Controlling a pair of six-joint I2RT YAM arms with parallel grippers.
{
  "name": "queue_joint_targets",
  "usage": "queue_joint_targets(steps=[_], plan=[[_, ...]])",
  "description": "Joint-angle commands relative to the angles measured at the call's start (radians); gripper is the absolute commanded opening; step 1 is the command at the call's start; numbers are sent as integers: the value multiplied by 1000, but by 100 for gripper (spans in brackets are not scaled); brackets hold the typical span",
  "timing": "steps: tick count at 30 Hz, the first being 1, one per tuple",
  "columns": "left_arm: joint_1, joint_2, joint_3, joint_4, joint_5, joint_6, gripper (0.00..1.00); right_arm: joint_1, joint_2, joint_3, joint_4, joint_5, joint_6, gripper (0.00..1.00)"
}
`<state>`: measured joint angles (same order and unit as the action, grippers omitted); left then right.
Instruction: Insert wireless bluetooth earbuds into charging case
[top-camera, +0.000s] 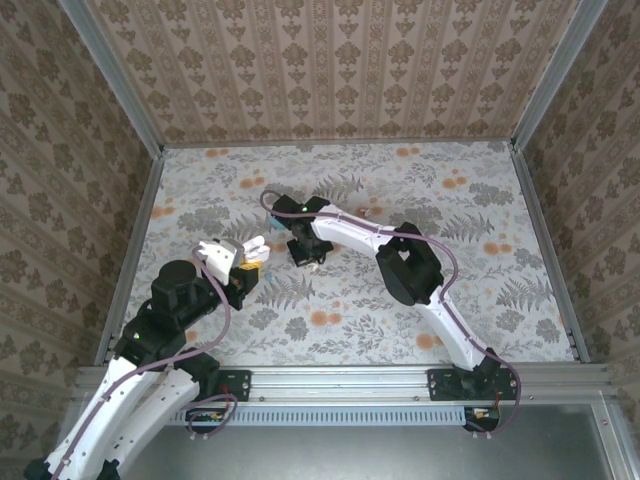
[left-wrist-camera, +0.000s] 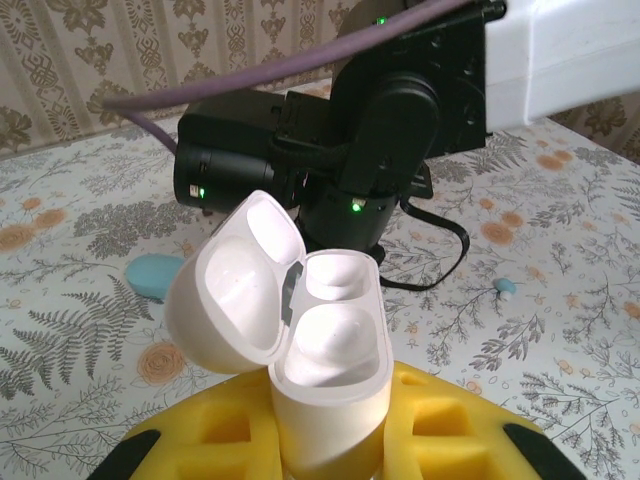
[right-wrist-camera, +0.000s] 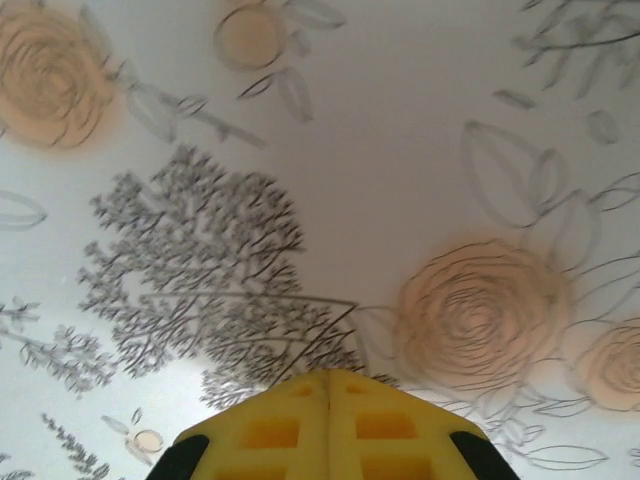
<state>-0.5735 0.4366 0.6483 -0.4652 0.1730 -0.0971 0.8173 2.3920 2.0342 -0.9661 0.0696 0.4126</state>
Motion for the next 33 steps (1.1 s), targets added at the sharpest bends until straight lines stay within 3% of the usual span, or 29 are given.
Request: queue_joint_targets(steps=[1,18,23,28,33], plan=[[4,-12,21,0,18,-21,0,25,-15,-49,7,-22,-46,0],[4,-18,11,14,31,-53,0,88,-255,-271,73,-2,-11,0],[4,-18,11,15,35,-58,0,75,-313,-274,49,5,55,13],[4,-19,9,7,40,-61,0,46,-306,-284,36,-74,-18,31],[4,-28,4,5,46,-71,0,-9,-294,-309,26,-135,-53,34]])
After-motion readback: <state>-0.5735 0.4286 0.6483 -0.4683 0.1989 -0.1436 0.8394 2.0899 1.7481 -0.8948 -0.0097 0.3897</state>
